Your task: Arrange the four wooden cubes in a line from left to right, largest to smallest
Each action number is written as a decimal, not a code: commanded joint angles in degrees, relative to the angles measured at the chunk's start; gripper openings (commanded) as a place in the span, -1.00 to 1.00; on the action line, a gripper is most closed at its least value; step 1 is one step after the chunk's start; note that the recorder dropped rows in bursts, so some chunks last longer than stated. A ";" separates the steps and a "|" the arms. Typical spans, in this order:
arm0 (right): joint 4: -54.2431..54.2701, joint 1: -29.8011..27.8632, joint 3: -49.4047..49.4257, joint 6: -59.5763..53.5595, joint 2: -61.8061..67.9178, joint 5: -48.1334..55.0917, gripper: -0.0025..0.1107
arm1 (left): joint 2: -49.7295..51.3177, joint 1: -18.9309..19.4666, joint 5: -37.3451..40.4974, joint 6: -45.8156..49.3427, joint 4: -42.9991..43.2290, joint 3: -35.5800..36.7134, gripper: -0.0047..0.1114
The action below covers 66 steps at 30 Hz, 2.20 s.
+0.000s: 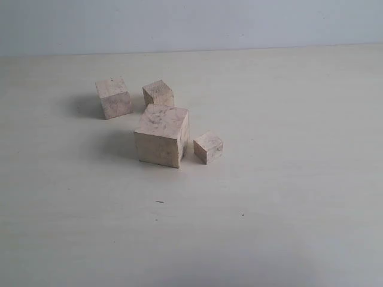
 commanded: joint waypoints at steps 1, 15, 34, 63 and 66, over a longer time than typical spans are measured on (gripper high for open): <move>-0.01 0.09 0.24 0.01 -0.39 -0.59 -0.96 | -0.35 0.12 -0.25 0.01 -0.58 0.14 -0.92; -0.02 0.09 0.24 0.01 -0.39 -1.23 -0.96 | -0.35 0.12 -0.25 0.01 -0.58 0.14 -0.92; 13.52 0.09 0.24 -0.05 -0.39 -29.03 -0.96 | -0.35 0.12 -0.25 0.01 -0.58 0.14 -0.92; 9.81 17.03 -76.27 -17.81 77.92 20.93 -0.96 | -0.35 0.12 -0.25 0.01 -0.58 0.14 -0.92; 10.03 18.68 -81.91 -23.69 85.90 28.92 -0.96 | -0.35 0.12 -0.25 0.01 -0.58 0.14 -0.92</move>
